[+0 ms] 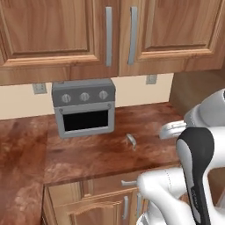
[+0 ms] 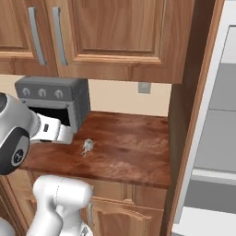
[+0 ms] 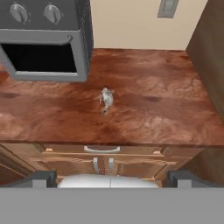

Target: Open the fridge, remove the pear, mushroom, and fish, and place them on any counter.

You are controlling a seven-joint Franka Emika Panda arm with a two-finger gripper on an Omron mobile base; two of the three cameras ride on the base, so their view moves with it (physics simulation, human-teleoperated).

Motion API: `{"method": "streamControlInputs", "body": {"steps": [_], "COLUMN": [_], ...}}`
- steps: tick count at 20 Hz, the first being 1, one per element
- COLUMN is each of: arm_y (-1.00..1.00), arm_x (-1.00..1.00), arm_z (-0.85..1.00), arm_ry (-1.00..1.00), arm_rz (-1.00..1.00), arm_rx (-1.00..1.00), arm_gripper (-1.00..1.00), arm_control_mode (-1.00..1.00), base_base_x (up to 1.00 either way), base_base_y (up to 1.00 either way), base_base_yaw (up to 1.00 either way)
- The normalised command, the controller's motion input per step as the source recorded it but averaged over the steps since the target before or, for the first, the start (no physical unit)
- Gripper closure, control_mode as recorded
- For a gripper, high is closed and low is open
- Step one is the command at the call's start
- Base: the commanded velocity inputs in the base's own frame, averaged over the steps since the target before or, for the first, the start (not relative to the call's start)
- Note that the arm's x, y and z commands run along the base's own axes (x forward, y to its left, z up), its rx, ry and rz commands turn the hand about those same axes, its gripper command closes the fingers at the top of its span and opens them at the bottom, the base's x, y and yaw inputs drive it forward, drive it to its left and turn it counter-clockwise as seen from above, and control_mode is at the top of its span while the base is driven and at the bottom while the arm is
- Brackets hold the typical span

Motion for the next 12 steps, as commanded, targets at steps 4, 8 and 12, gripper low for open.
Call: {"method": "streamControlInputs", "body": {"steps": [4,8,12], "arm_y": [0.00,0.00,0.00], "arm_x": [0.00,0.00,0.00], "arm_z": [0.00,0.00,0.00], "arm_ry": [0.00,0.00,0.00], "arm_rz": [0.00,0.00,0.00], "arm_rx": [0.00,0.00,0.00], "arm_gripper": [-1.00,-1.00,-1.00], "arm_control_mode": [1.00,1.00,1.00], "base_base_x": [-1.00,-0.71,-0.01], "base_base_y": [-0.18,-0.90,-1.00], "base_base_yaw": [0.04,0.00,0.11]}}
